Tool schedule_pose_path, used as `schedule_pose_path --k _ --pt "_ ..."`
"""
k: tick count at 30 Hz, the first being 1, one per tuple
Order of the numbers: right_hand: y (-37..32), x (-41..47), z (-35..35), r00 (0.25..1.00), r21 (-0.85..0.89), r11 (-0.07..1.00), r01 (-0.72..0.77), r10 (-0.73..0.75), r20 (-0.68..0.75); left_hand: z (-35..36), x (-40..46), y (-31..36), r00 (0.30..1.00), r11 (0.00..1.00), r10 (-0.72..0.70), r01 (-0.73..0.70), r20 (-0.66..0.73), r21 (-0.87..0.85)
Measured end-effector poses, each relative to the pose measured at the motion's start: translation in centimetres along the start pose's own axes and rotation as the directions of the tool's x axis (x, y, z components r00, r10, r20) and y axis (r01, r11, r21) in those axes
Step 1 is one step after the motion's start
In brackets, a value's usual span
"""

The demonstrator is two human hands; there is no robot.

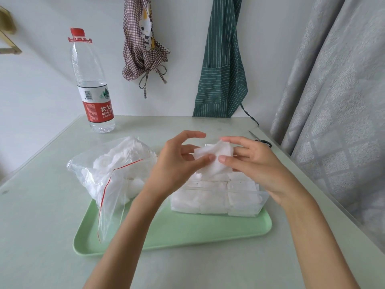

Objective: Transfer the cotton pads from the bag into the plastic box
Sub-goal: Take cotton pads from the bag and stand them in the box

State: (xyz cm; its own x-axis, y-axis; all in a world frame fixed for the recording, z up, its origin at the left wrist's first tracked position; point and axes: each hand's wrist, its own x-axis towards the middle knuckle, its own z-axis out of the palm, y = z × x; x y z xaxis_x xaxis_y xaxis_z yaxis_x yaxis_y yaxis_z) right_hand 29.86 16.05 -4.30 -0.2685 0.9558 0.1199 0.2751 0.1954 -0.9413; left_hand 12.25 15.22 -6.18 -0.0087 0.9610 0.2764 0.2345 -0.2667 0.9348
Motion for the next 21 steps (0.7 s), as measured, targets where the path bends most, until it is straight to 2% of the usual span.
schedule_pose_path --k 1,3,5,6,8,10,14,17,21 --pt "0.1 0.2 0.1 0.998 0.02 1.0 0.023 -0.022 -0.054 -0.2 0.1 -0.1 1.0 0.999 0.008 -0.008 -0.004 0.047" --pt "0.3 0.4 -0.6 0.979 0.102 0.994 0.043 -0.021 -0.203 -1.3 -0.2 0.0 0.996 0.951 0.059 -0.075 0.062 0.299" --pt "0.6 0.5 -2.0 0.936 0.158 0.986 0.055 0.004 -0.352 -2.8 -0.9 0.6 0.973 0.809 0.033 -0.161 0.229 0.566" --pt "0.8 0.5 -2.7 0.918 0.172 0.984 0.054 0.019 -0.396 -3.3 -1.3 1.0 0.957 0.74 -0.021 -0.181 0.291 0.648" --pt "1.3 0.4 -3.8 0.906 0.19 0.981 0.037 0.048 -0.422 -3.8 -1.8 1.1 0.938 0.639 -0.1 -0.195 0.331 0.744" --pt "1.7 0.3 -4.3 0.903 0.193 0.981 0.017 0.068 -0.424 -3.7 -1.8 1.1 0.942 0.584 -0.112 -0.196 0.317 0.788" --pt "2.4 0.7 -4.9 0.899 0.14 0.99 -0.031 0.089 -0.429 -3.5 -1.7 1.2 0.946 0.585 -0.109 -0.188 0.306 0.789" --pt "3.3 1.2 -4.8 0.898 0.056 0.989 -0.135 0.146 -0.415 -2.6 -2.1 1.9 0.919 0.62 -0.126 -0.221 0.374 0.753" --pt "3.9 2.0 -4.5 0.911 -0.081 0.966 -0.247 0.203 -0.36 -2.1 -2.5 2.4 0.898 0.615 -0.169 -0.227 0.407 0.755"
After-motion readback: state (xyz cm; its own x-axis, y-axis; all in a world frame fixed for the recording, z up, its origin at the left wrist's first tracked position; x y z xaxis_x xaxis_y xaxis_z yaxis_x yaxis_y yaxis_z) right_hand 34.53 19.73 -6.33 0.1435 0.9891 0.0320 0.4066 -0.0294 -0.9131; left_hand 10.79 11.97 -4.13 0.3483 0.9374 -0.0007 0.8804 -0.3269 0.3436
